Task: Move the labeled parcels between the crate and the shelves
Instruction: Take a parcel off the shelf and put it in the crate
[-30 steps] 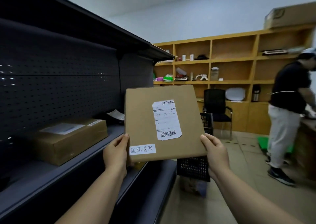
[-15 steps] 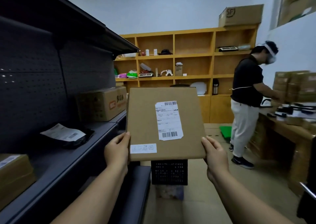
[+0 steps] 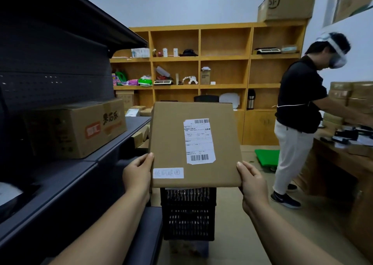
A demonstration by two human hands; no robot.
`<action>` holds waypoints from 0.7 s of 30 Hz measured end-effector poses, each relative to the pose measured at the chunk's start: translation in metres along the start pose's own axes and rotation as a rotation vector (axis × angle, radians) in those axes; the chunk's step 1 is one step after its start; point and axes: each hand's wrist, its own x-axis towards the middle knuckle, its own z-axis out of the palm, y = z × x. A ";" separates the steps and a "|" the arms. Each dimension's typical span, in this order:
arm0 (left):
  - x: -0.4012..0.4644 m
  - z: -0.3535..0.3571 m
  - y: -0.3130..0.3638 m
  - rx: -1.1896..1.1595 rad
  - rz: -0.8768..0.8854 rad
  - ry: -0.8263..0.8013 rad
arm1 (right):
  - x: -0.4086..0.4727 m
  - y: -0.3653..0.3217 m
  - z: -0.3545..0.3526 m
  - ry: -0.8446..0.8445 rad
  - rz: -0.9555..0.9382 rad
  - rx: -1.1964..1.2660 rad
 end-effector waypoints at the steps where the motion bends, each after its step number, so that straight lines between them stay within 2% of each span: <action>1: 0.014 0.014 -0.004 -0.003 -0.001 0.006 | 0.019 0.002 0.004 -0.009 -0.003 -0.012; 12: 0.129 0.116 -0.041 -0.032 -0.056 0.027 | 0.169 0.034 0.041 -0.053 0.030 -0.067; 21: 0.212 0.166 -0.073 0.013 -0.180 0.036 | 0.256 0.076 0.073 -0.035 0.073 -0.260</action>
